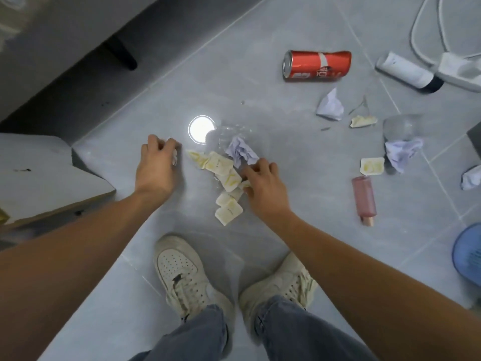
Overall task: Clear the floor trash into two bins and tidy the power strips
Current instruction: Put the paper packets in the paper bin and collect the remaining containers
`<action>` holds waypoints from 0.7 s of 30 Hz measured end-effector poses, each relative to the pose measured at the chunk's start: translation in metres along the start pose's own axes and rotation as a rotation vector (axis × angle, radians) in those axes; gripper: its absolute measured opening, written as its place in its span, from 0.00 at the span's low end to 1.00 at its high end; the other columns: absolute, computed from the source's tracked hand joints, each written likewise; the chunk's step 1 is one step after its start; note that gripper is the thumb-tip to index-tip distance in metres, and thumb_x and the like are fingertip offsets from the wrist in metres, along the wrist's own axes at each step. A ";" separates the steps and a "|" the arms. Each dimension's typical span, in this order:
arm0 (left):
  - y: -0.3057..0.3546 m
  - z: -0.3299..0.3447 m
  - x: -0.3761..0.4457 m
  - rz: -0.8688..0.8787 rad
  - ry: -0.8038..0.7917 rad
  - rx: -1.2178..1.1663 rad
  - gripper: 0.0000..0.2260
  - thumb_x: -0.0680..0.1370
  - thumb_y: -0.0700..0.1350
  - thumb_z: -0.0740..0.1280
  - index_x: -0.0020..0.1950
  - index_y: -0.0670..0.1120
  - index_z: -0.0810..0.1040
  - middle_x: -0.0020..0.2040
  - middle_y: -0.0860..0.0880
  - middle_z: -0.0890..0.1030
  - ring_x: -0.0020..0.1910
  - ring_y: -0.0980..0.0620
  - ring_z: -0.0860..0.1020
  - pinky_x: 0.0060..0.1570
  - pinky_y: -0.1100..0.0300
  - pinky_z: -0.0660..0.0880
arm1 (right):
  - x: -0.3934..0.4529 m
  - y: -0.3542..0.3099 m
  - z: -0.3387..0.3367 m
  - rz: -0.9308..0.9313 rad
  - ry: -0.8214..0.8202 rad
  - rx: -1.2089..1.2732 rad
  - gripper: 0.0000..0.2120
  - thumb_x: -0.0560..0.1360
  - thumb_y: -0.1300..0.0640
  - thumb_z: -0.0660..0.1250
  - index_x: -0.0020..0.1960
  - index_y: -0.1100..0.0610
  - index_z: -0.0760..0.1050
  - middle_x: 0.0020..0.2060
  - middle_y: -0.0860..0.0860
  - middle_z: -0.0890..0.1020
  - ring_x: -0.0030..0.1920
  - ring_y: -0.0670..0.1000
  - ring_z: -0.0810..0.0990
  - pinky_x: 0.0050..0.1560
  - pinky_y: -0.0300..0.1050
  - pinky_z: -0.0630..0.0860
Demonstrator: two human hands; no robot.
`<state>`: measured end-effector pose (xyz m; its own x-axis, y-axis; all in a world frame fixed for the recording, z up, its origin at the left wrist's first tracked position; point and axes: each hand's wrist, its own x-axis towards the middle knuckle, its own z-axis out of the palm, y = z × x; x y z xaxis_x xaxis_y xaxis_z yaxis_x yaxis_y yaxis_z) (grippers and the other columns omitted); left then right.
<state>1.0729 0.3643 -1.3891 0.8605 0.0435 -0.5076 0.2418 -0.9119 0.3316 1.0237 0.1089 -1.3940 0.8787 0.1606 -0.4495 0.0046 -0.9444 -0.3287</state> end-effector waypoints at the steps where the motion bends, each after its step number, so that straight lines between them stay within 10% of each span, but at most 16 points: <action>1: 0.001 0.002 -0.001 0.031 -0.007 -0.026 0.19 0.76 0.32 0.66 0.65 0.46 0.77 0.60 0.41 0.71 0.60 0.39 0.72 0.55 0.45 0.77 | -0.001 0.003 0.000 -0.012 0.001 0.007 0.17 0.71 0.63 0.71 0.58 0.54 0.77 0.55 0.55 0.76 0.54 0.60 0.74 0.36 0.46 0.70; 21: 0.176 -0.082 -0.097 0.274 -0.218 0.040 0.14 0.79 0.50 0.69 0.65 0.53 0.76 0.55 0.51 0.81 0.50 0.48 0.80 0.46 0.54 0.76 | -0.121 0.026 -0.147 0.255 0.163 0.295 0.04 0.78 0.61 0.67 0.52 0.56 0.78 0.51 0.54 0.79 0.48 0.59 0.77 0.38 0.50 0.73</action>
<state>1.0689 0.2328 -1.2160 0.7739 -0.2893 -0.5633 -0.0063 -0.8930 0.4500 0.9880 0.0227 -1.2263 0.8982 -0.1375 -0.4174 -0.3387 -0.8219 -0.4580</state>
